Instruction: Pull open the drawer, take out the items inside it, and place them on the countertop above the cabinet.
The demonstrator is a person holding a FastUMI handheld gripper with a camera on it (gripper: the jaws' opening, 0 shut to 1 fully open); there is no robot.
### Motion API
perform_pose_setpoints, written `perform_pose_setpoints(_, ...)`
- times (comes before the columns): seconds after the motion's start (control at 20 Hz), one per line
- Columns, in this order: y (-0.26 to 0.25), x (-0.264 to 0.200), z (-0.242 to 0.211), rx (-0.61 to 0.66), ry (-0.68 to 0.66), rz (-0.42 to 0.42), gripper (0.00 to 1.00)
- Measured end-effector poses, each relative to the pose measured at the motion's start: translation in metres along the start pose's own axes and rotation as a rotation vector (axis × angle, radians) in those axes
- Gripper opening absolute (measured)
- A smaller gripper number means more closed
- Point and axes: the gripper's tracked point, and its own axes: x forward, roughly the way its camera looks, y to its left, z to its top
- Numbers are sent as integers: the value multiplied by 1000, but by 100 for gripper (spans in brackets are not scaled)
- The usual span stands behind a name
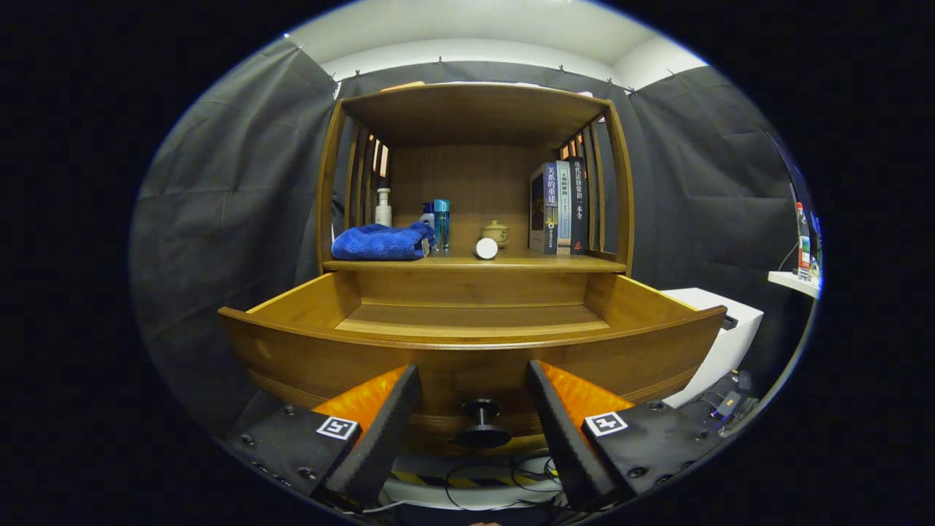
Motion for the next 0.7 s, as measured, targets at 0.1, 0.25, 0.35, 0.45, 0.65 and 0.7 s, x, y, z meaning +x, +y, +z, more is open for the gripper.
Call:
perform_pose_setpoints(0.1,0,4,6,1,-6,-7,97)
perform_pose_setpoints(0.25,0,17,8,-6,-6,-4,98)
perform_pose_setpoints(0.35,0,23,10,-11,-2,-6,98)
perform_pose_setpoints(0.45,-1,36,15,-3,-1,-4,98)
perform_pose_setpoints(0.65,0,71,27,17,5,-3,98)
perform_pose_setpoints(0.7,0,79,34,21,6,-3,98)
